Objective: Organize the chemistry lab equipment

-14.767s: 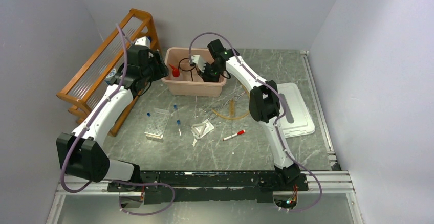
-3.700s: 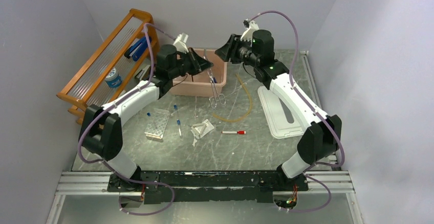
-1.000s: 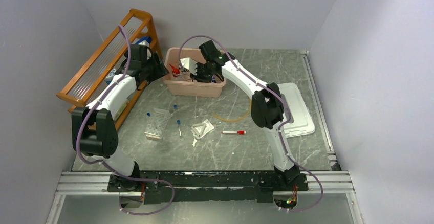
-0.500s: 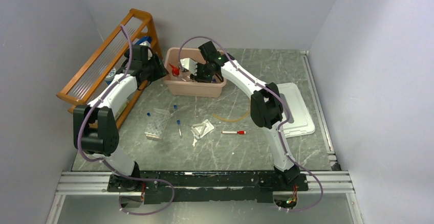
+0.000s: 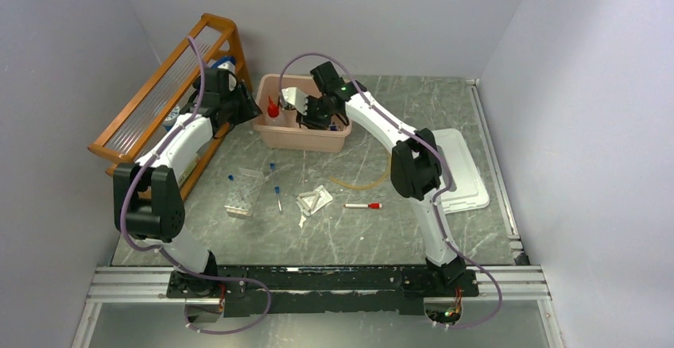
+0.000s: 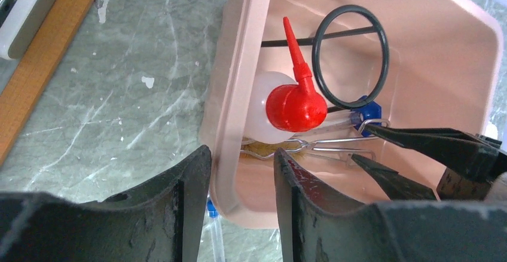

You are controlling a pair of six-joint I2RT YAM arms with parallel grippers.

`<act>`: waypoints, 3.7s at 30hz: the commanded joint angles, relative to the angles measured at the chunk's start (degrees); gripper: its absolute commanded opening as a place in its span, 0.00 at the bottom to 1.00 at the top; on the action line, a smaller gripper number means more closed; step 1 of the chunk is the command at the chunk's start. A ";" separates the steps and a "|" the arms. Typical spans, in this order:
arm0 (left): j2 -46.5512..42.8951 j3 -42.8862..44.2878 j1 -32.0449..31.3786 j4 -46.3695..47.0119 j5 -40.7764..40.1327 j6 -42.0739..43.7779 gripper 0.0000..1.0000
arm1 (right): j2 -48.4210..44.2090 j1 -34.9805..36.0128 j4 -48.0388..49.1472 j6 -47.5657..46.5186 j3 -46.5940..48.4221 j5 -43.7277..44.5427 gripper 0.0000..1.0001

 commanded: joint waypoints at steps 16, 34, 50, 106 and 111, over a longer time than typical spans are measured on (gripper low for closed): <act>-11.30 4.33 0.45 -1.86 7.74 7.80 0.59 | -35.57 -0.16 26.15 44.42 -30.44 16.18 0.51; -27.09 -5.08 -0.18 -7.27 13.09 9.13 0.80 | -56.83 -0.42 19.37 41.49 -71.39 13.47 0.50; -35.36 -15.22 -2.92 -10.90 14.35 7.10 0.82 | -47.18 -0.10 27.90 67.15 -66.96 18.66 0.49; -8.46 -14.05 -39.73 -4.01 -11.12 12.81 0.05 | -47.92 1.31 33.36 103.23 -73.13 33.68 0.28; -19.79 -13.29 -39.67 -1.15 -19.69 14.84 0.05 | -49.65 1.08 33.74 101.52 -72.64 35.44 0.28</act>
